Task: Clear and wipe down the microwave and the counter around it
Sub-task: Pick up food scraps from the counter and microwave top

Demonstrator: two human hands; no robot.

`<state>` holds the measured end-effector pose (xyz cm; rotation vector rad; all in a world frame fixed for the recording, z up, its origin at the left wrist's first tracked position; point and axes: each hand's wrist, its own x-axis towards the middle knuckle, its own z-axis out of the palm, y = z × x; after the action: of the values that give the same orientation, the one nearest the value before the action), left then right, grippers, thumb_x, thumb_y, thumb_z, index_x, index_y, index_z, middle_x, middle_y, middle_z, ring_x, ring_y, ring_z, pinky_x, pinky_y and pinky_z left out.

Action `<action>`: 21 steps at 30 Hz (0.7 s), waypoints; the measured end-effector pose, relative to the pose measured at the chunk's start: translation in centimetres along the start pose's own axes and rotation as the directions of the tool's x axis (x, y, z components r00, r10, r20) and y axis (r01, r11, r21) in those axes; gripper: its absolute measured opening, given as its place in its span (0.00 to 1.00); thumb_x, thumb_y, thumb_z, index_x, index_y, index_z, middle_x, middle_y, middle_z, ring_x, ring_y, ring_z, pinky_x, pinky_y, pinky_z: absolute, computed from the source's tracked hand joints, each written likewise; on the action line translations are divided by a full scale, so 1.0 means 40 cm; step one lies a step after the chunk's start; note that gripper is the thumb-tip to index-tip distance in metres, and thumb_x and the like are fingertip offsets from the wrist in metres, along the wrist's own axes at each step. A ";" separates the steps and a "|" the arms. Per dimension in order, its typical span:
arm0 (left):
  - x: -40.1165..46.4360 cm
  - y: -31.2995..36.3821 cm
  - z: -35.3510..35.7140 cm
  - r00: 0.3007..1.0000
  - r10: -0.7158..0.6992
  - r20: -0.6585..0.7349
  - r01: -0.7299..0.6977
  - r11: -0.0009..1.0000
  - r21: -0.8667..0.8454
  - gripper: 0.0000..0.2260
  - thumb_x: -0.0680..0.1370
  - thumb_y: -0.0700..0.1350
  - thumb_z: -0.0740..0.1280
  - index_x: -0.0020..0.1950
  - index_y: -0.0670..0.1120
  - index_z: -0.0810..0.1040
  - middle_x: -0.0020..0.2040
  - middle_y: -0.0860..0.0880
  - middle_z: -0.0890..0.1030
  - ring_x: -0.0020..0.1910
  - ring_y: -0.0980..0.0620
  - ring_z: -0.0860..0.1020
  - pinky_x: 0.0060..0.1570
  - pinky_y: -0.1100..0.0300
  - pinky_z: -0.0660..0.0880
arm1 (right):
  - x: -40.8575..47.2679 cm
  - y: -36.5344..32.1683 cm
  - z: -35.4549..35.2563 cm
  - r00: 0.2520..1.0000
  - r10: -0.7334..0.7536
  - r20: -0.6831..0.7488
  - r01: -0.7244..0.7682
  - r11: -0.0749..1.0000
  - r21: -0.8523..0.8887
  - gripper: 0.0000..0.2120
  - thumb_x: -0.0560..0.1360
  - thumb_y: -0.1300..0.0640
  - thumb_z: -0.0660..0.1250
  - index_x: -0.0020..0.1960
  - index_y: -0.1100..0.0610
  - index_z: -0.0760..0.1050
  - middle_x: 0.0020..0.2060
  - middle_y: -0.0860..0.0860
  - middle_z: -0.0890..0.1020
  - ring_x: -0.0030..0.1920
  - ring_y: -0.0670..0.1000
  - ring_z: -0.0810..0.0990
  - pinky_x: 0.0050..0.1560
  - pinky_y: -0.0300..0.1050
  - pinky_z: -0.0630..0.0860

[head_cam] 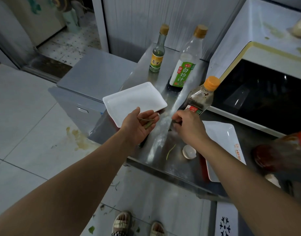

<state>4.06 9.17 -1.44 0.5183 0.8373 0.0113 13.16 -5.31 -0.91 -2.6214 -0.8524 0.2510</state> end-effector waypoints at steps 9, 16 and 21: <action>0.030 0.001 -0.020 0.999 -0.001 -0.047 0.001 1.000 0.002 0.21 0.82 0.52 0.51 0.49 0.39 0.78 0.47 0.42 0.83 0.48 0.47 0.81 0.56 0.58 0.73 | 0.021 0.046 0.101 0.991 -0.030 0.133 0.050 0.987 -0.154 0.07 0.75 0.61 0.64 0.51 0.60 0.78 0.50 0.56 0.79 0.52 0.57 0.78 0.52 0.50 0.75; 0.030 0.000 -0.016 1.000 0.001 -0.026 -0.001 1.000 0.003 0.21 0.82 0.52 0.51 0.49 0.39 0.78 0.47 0.42 0.82 0.50 0.47 0.80 0.57 0.58 0.72 | 0.020 0.044 0.116 0.993 -0.072 0.092 0.093 0.963 -0.253 0.06 0.78 0.61 0.60 0.50 0.58 0.76 0.49 0.55 0.80 0.49 0.54 0.78 0.45 0.45 0.73; 0.018 -0.004 -0.005 1.000 -0.007 -0.013 0.007 1.000 -0.004 0.21 0.82 0.52 0.52 0.49 0.39 0.78 0.47 0.42 0.83 0.49 0.47 0.81 0.58 0.57 0.72 | 0.016 0.022 0.053 0.999 -0.001 -0.037 0.002 0.999 0.051 0.03 0.75 0.63 0.65 0.44 0.59 0.77 0.43 0.54 0.81 0.43 0.52 0.77 0.43 0.47 0.74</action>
<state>4.37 9.28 -2.11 0.5122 0.8519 0.0104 13.55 -4.95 -3.21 -2.5697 -0.8246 0.2198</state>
